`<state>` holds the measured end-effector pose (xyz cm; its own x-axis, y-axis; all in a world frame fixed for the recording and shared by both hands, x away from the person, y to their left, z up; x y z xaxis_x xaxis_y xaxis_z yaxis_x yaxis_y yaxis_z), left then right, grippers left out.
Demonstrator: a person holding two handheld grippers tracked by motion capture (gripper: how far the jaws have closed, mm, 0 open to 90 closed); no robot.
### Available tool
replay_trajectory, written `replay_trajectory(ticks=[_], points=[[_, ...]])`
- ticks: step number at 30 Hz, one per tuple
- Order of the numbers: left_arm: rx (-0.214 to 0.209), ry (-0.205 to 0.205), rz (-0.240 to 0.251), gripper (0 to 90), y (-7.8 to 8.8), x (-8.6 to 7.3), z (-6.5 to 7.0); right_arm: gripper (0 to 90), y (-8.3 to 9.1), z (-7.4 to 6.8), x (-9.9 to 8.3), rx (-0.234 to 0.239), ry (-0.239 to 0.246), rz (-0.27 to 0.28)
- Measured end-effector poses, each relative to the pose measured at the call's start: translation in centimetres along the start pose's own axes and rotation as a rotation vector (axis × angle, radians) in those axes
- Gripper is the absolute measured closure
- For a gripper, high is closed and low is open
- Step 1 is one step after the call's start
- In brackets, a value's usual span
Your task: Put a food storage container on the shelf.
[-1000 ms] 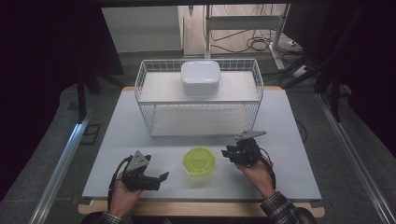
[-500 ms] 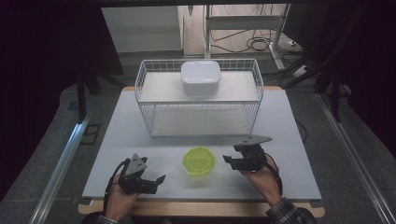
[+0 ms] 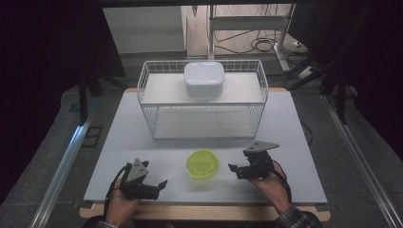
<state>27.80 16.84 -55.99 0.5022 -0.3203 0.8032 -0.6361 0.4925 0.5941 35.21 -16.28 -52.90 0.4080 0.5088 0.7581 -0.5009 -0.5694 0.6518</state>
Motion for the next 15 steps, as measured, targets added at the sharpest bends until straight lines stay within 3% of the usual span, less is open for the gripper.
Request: replay_trajectory(ticks=[7, 10, 15], points=[[0.002, -0.004, 0.003, 3.2, 0.0, 0.0, 0.0, 6.6, -1.0, -0.2, -0.3, -0.021, 0.027, -0.038], [0.001, -0.005, 0.001, 3.2, -0.1, 0.0, 0.1, 3.2, -1.1, -0.5, 0.0, -0.008, 0.026, -0.039], [0.003, -0.008, 0.000, 3.2, -0.1, 0.0, 0.1, 6.4, -1.0, -0.5, 0.7, 0.027, -0.057, -0.040]])
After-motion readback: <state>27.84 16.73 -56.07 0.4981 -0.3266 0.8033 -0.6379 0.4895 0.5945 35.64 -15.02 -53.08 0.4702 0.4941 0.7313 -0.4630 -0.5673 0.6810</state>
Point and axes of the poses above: each handheld gripper's, and its own axes: y roughly backward along the jaws, x roughly out of its top, z roughly to its right, the point moved 6 cm from there along -y, roughly forward along the jaws, and after that the axes turned 5 degrees about y, right-handed, at the moved point
